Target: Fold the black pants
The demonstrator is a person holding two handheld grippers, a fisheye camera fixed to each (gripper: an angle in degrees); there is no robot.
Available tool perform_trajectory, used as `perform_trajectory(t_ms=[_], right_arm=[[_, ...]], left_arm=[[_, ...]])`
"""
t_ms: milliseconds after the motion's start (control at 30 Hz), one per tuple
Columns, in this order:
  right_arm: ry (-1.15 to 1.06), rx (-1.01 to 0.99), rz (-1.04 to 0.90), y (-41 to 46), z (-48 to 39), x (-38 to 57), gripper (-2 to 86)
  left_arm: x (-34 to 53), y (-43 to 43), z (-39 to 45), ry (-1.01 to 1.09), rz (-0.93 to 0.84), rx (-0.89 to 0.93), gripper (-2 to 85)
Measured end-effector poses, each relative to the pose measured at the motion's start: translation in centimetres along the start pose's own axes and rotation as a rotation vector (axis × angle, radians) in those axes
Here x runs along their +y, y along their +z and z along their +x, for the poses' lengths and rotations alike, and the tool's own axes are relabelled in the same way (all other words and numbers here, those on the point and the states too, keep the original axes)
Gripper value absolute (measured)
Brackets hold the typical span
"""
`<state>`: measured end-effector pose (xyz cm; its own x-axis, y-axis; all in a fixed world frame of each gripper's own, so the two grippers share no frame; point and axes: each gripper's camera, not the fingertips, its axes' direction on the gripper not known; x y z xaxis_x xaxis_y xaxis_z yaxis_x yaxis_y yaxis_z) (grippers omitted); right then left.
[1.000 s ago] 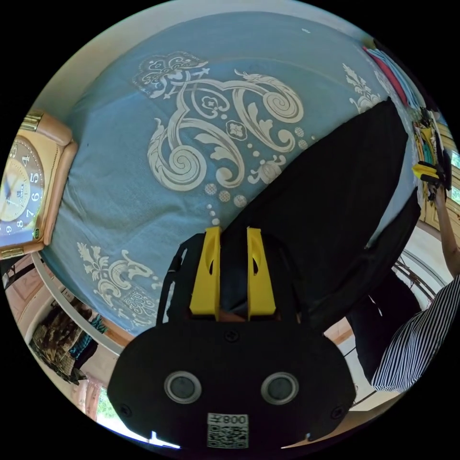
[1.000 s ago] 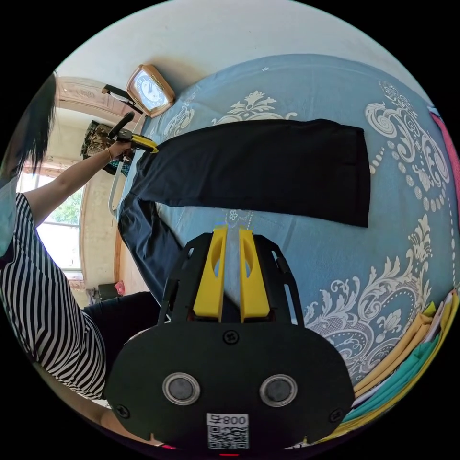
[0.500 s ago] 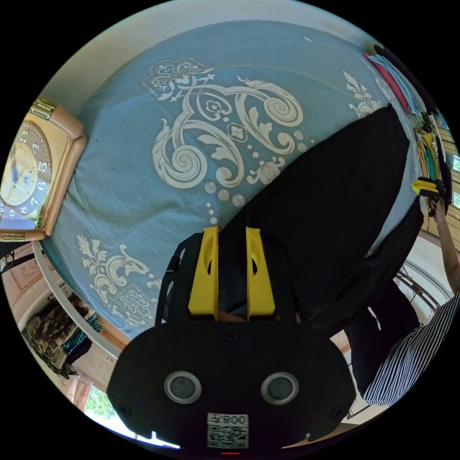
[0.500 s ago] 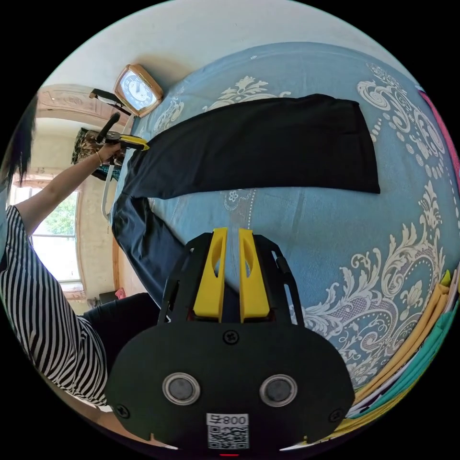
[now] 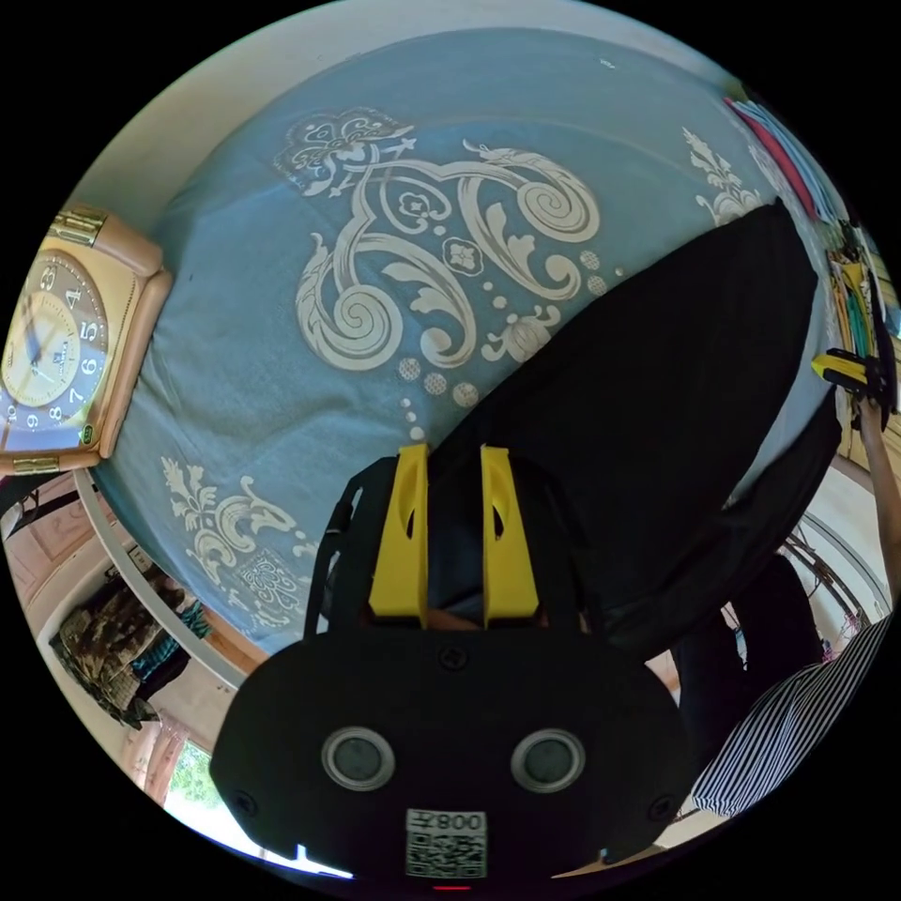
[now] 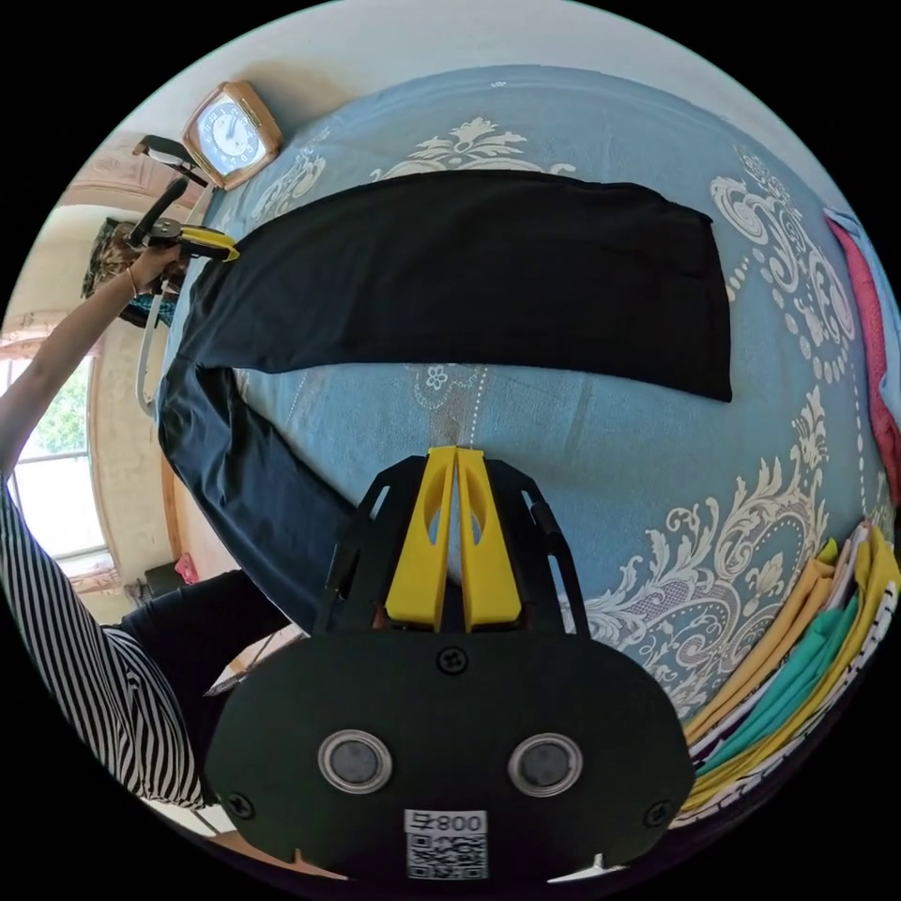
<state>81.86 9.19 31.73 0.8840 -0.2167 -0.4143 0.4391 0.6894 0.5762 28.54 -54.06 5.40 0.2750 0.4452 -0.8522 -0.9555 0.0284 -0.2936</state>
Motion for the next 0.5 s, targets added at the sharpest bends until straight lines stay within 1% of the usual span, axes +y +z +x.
perform_trajectory(t_ms=[200, 367, 500], right_arm=[[0.017, 0.008, 0.038, -0.5, -1.6, -0.4, 0.1], [-0.021, 0.083, 0.052, -0.9, -3.8, -0.9, 0.1], [0.003, 0.077, 0.068, -1.2, -4.7, -1.2, 0.2]], left_arm=[[0.3, -0.1, 0.0, -0.006, 0.005, -0.012, 8.4], [0.8, -0.1, 0.2, -0.015, 0.019, -0.033, 7.5], [1.2, 0.0, 0.6, -0.01, 0.028, -0.057, 7.0]])
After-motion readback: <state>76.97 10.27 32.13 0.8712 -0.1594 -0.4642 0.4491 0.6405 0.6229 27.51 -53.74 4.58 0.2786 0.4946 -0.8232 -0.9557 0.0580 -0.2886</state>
